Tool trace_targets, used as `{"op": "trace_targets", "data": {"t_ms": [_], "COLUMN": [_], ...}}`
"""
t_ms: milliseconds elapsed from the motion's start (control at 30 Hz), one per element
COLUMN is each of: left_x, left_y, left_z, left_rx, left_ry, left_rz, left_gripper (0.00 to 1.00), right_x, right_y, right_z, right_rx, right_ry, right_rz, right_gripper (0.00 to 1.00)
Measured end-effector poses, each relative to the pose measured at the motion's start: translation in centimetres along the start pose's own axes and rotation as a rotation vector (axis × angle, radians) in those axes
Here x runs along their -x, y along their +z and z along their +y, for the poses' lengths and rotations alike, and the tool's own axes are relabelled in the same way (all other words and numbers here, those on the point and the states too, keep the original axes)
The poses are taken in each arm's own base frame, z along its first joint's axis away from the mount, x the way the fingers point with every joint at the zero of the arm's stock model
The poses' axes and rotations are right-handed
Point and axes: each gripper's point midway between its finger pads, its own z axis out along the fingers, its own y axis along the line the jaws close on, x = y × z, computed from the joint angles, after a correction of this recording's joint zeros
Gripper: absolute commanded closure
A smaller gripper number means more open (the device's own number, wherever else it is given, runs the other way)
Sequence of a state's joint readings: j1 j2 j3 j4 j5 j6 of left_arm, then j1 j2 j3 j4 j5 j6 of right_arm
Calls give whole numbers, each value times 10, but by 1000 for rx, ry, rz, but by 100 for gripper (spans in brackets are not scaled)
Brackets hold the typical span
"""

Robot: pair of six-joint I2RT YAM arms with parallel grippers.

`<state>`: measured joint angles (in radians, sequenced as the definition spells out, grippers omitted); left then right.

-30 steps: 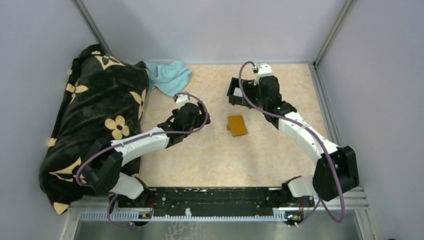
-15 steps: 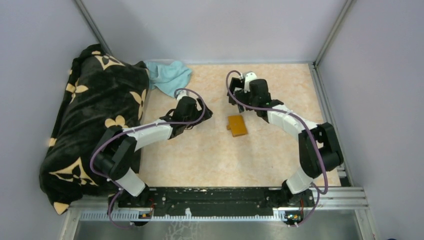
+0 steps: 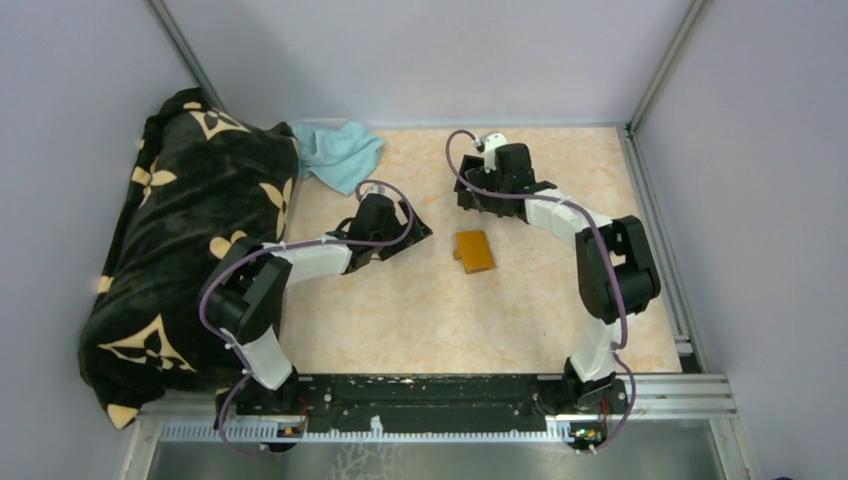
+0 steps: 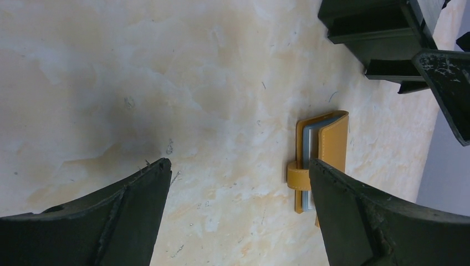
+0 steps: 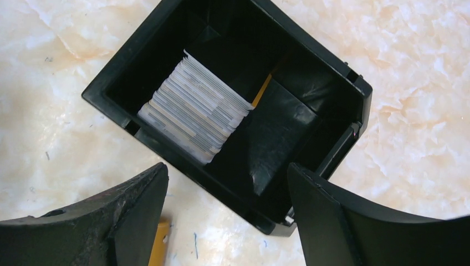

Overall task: Put the credit cards into the card holder
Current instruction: Move the storage box to the center of the board.

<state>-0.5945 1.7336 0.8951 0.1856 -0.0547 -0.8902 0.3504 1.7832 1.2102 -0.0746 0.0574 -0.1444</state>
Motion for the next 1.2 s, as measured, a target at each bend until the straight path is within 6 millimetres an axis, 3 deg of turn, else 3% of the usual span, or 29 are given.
{"op": "trace_targets", "data": {"t_ms": [567,700,867,1033,1200], "left_x": [5,6,7,5,6], "left_y": [4,4,4,4,-4], "left_z": [-5,-4,-2,9,14], "left_rx": [-39,-38,-33,-12,-11], "left_ry": [-60,-70,-78,-86,-96], "left_rz": [6,5,3,8,2], "left_gripper": [2,1,2,2,2], "right_x": [-17,-21,-18,-13,-9], "right_y": [14,15,14,12,12], "right_z": [3,4,8,16,29], "right_rx": [64,73,92,111,136], "right_ry": [-6,-6,-3,-11,-23], "right_rz": [75,87,88,89,94], "right_gripper": [43,53,66,71,84]}}
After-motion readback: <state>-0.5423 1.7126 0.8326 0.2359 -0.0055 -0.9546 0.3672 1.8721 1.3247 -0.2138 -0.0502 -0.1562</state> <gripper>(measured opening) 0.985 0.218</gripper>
